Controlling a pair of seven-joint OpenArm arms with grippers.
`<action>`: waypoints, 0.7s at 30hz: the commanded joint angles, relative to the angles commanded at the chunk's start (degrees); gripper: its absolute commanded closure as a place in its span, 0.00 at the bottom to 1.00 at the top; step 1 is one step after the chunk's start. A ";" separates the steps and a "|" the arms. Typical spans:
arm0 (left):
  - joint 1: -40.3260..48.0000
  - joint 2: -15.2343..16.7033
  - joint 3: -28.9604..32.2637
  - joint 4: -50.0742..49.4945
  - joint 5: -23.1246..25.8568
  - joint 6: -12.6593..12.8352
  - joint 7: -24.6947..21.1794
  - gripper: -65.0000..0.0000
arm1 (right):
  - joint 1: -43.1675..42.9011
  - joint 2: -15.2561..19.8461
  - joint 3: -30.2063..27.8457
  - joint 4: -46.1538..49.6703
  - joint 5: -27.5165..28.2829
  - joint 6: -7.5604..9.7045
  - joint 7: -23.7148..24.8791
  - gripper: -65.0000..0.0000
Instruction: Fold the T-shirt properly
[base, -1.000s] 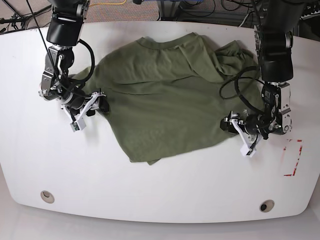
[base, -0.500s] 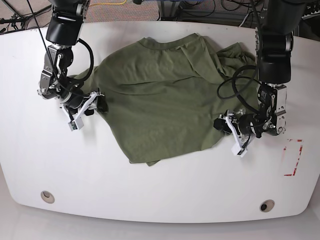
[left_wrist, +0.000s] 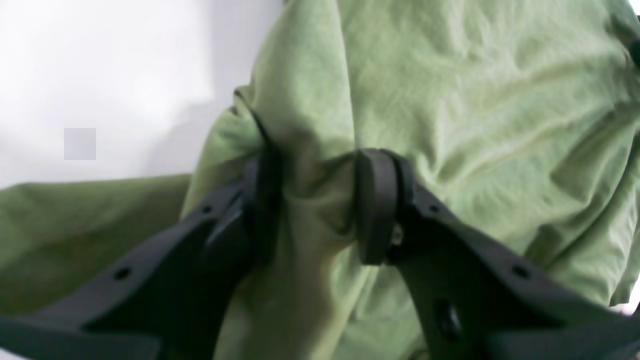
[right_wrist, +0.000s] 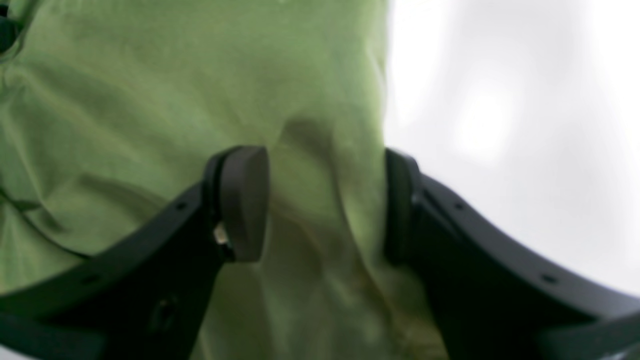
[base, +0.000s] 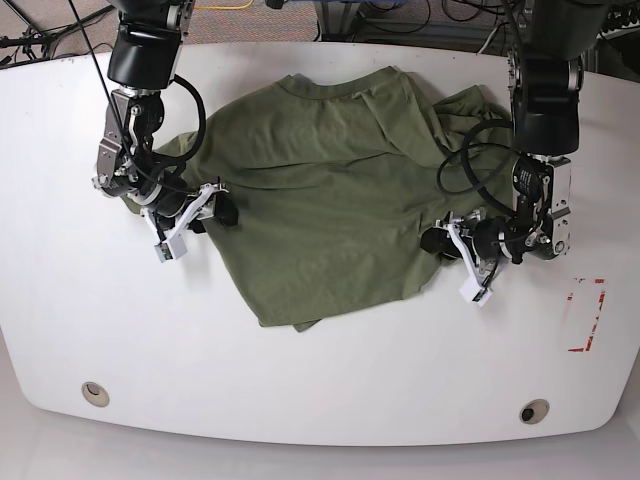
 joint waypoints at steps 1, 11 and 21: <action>0.00 0.00 0.00 0.00 0.00 0.00 0.09 0.65 | 0.00 0.00 0.00 0.09 0.00 0.00 0.00 0.50; -0.18 -0.09 -0.18 0.00 0.09 0.00 1.14 0.65 | -0.26 -0.09 0.97 9.58 0.00 0.00 -3.78 0.50; 0.00 -0.09 -0.18 0.00 0.09 0.00 1.14 0.65 | -1.58 -4.92 11.78 23.03 0.00 0.44 -13.19 0.49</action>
